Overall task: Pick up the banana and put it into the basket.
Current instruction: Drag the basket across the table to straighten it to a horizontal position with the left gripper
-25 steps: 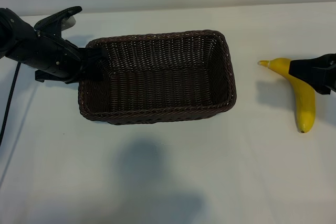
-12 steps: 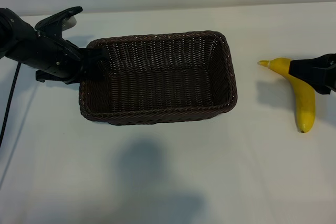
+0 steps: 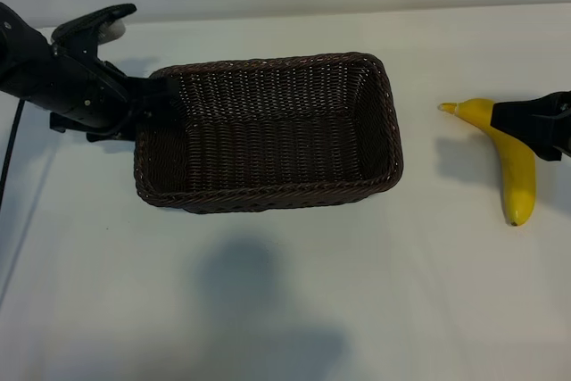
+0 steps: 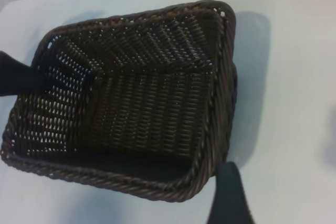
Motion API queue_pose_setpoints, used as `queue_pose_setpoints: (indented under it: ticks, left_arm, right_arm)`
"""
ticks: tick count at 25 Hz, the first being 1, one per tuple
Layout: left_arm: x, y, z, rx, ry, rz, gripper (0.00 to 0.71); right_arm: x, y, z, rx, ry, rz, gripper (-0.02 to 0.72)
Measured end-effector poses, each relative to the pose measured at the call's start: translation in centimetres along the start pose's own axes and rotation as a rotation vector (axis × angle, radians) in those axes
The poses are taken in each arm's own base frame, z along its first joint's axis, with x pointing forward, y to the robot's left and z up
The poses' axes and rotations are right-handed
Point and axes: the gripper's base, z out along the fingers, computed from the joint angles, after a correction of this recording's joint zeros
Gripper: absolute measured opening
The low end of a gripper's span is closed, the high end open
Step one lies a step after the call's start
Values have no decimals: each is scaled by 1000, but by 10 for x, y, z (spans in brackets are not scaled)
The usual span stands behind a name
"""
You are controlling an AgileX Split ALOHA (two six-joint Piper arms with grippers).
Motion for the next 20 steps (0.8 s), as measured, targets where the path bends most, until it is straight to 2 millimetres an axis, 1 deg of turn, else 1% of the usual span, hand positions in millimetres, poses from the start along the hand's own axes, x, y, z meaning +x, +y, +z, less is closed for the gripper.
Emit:
queue_pose_setpoints:
  ticks: [3,5,15,20]
  left_arm:
    - [2,0,-1,-8,17,8,572]
    - [3,-1,-6,-10,20,18,572]
    - [9,-11,-51,-66,-18,73,572]
    - [14,-13,-64,-81,-3,99,572]
  right_arm:
    - [0,0,0,0,0,-7,501]
    - [0,0,0,0,0,-8,501]
    - [0,0,0,0,0,-8,501]
    - [0,0,0,0,0,-7,501]
